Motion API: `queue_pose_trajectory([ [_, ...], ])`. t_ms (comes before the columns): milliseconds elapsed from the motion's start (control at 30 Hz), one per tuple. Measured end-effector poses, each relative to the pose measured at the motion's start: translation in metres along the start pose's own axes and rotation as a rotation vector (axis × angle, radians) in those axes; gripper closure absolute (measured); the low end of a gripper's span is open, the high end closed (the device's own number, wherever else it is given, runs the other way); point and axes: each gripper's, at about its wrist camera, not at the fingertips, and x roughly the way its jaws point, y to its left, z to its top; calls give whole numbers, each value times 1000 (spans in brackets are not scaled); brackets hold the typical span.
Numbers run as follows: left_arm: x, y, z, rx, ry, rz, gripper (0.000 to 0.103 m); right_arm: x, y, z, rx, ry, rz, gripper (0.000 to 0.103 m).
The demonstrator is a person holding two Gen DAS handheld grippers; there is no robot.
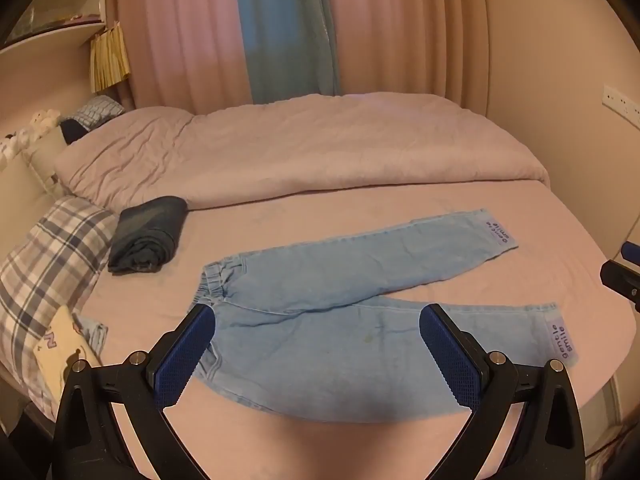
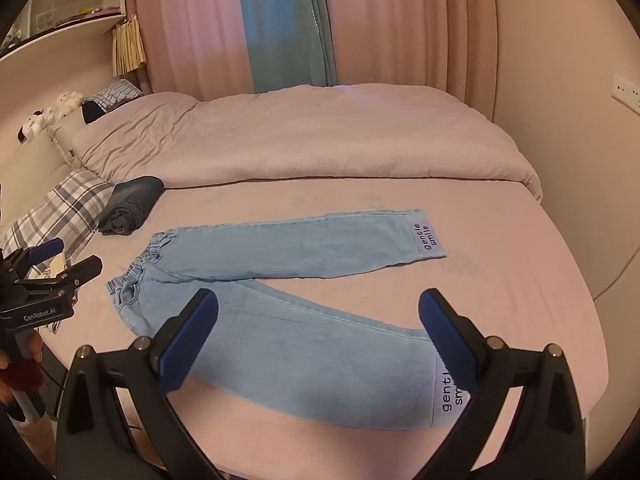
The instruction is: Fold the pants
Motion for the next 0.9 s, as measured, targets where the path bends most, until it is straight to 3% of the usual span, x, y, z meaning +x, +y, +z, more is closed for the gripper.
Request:
queue_pose_trajectory([
  [900,6,4,-1,-2,4,2,1,8,6,2,-21,14,3,2],
])
